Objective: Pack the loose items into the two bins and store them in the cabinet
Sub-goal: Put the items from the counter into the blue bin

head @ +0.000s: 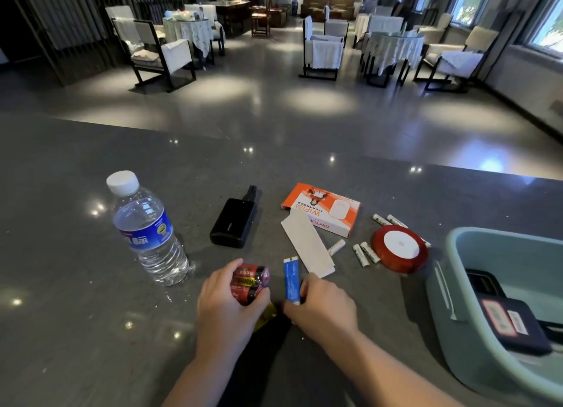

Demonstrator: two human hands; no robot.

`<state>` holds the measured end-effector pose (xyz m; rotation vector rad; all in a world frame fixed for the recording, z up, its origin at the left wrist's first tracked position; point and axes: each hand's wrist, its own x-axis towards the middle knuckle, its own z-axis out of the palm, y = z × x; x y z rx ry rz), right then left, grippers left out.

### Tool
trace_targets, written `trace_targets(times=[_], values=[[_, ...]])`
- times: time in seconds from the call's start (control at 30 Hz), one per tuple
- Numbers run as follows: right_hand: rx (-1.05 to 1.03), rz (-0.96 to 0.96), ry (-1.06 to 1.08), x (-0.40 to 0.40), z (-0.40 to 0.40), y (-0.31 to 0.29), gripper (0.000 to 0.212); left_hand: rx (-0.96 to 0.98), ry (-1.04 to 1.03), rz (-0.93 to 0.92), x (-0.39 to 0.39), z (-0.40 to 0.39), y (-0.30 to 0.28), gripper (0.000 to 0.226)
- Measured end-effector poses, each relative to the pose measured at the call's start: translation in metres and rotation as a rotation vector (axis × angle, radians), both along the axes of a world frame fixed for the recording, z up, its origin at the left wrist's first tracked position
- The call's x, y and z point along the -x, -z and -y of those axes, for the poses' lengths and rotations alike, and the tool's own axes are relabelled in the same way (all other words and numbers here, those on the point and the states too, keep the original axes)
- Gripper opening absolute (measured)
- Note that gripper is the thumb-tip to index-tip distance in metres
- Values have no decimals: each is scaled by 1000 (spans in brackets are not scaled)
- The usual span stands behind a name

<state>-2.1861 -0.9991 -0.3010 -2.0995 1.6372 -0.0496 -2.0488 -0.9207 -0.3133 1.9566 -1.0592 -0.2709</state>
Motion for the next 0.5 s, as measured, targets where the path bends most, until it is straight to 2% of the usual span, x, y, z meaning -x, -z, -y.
trace_targets(times=[0.27,0.5], values=[[205,81,-51,29,-15,11,29,-20,5,-77,17,-24,-5,61],[235,324,84,82,-37,-12,20,7,84,-155,45,-25,-27,62]])
